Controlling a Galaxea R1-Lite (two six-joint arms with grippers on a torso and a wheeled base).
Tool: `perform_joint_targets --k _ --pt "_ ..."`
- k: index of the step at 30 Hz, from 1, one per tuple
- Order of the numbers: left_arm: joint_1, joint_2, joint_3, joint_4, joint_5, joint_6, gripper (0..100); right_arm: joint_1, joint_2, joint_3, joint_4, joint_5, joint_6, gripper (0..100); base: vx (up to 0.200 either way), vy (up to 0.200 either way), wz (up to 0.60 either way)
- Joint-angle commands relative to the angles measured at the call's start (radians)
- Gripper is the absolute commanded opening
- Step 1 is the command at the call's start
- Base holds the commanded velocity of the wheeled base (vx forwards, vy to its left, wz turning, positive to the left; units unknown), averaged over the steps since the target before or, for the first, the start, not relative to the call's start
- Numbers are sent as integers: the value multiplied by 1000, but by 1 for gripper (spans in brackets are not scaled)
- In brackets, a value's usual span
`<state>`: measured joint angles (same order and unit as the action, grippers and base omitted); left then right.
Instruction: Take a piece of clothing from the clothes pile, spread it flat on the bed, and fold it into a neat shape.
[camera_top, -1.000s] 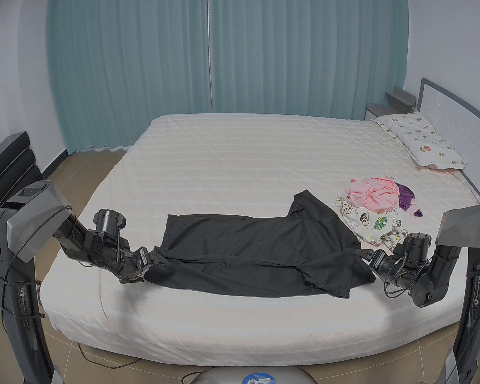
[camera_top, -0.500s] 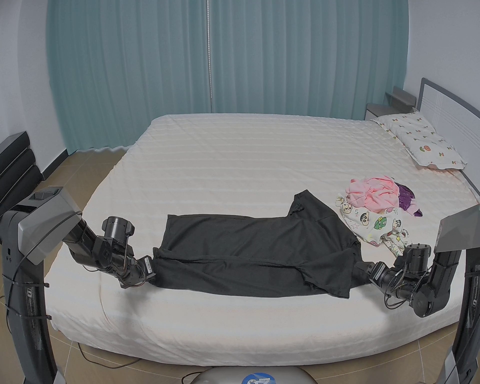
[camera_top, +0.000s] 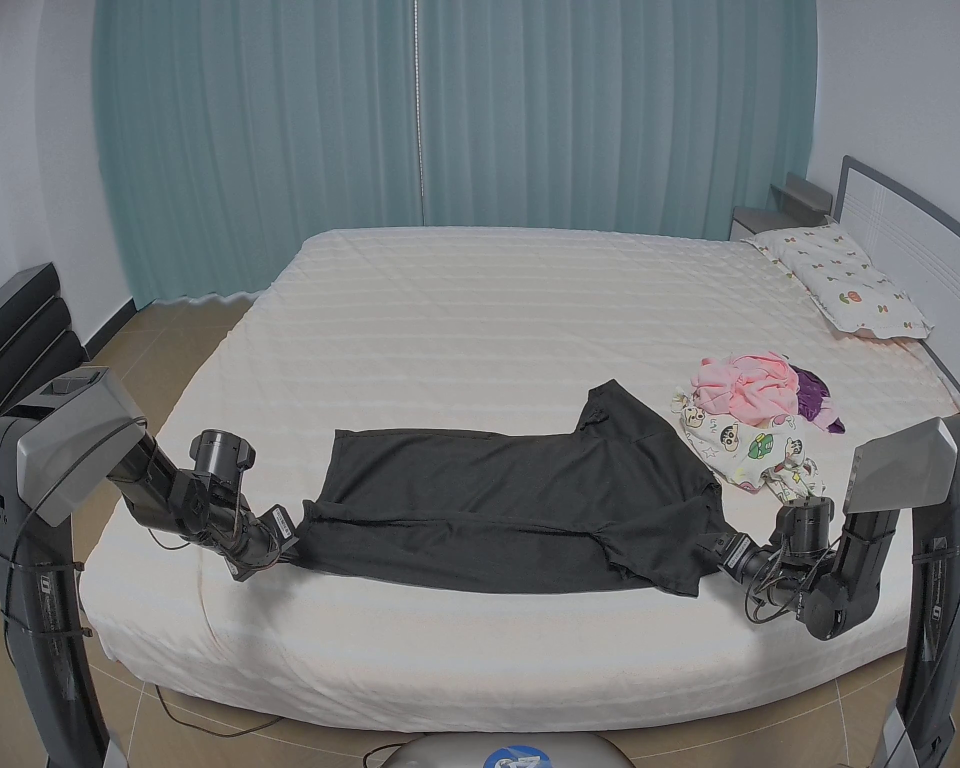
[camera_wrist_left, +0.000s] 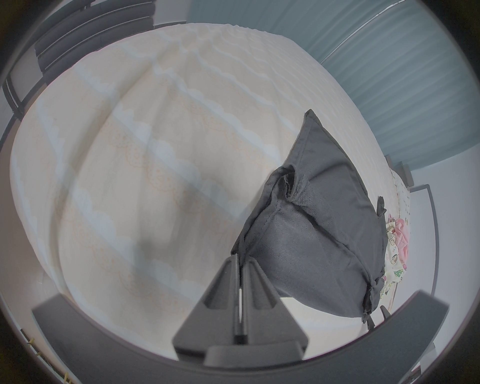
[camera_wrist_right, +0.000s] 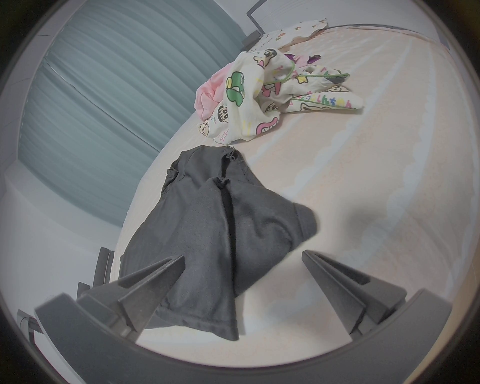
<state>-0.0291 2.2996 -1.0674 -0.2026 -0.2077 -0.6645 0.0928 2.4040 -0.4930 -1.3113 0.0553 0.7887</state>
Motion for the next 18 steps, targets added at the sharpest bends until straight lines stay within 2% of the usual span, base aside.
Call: perform_joint_targets --k 1,8,9,14,18 --pt "3 -8 14 -5 -1 -14 0 24 38 -55 6 -20 0 100 0 0 0" --pt "5 -14 14 -5 -2 -30 0 54 38 -154 141 -32 1 100 0 0 0" --pt "5 -14 14 -5 -2 -32 0 54 38 -159 149 -37 1 0 0 0 0" --pt "5 -15 14 -3 -1 -32 0 71 46 -193 170 -81 0 0 0 0 0" --pt "6 -17 14 -1 -1 -30 0 71 37 -182 168 -81 1 0 0 0 0"
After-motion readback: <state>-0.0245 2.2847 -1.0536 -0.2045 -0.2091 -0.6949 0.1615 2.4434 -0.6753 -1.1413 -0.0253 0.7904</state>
